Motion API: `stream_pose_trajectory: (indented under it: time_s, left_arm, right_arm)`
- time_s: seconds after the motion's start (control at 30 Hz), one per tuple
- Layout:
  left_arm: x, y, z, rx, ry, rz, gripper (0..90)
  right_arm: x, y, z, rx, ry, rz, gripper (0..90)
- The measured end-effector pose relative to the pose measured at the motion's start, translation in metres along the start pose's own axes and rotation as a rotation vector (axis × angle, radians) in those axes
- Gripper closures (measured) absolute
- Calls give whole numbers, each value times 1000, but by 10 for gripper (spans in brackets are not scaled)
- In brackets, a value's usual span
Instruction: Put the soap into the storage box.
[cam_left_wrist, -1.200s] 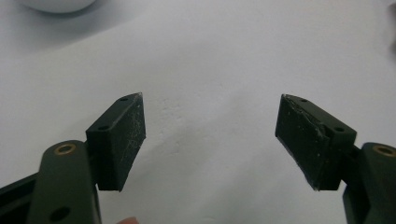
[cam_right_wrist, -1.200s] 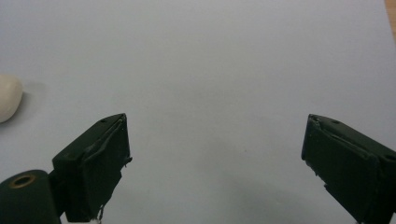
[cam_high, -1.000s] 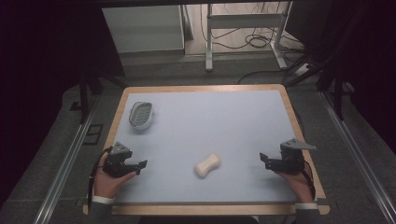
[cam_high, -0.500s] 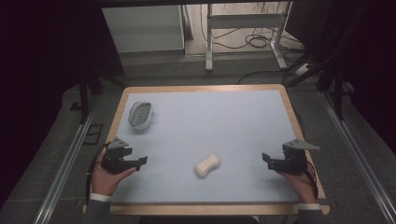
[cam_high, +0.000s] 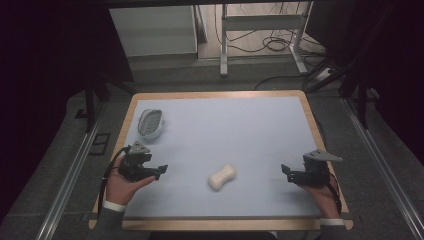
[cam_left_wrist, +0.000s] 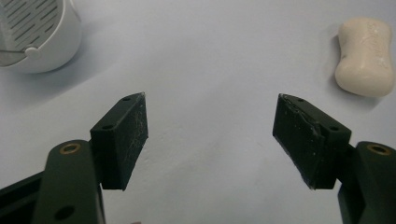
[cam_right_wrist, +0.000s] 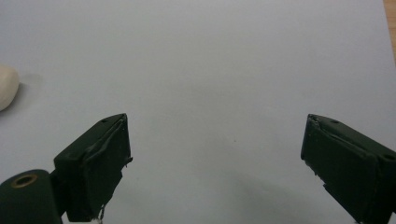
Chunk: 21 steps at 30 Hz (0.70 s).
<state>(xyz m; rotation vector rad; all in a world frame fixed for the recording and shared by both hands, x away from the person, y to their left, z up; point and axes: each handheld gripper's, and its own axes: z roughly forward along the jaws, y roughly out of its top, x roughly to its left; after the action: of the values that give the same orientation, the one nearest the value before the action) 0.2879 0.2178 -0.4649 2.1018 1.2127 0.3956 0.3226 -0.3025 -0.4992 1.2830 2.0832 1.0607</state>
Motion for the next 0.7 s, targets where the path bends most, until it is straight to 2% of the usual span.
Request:
stream_pose_trajectory:
  time_s: [0.33, 0.7]
  left_arm:
    - [-9, 10, 3, 17, 0, 42, 276]
    - [-23, 19, 10, 39, -24, 88, 276]
  right_arm:
    - [-1, 1, -2, -7, -9, 0, 82]
    - [2, 1, -1, -9, -15, -16, 83]
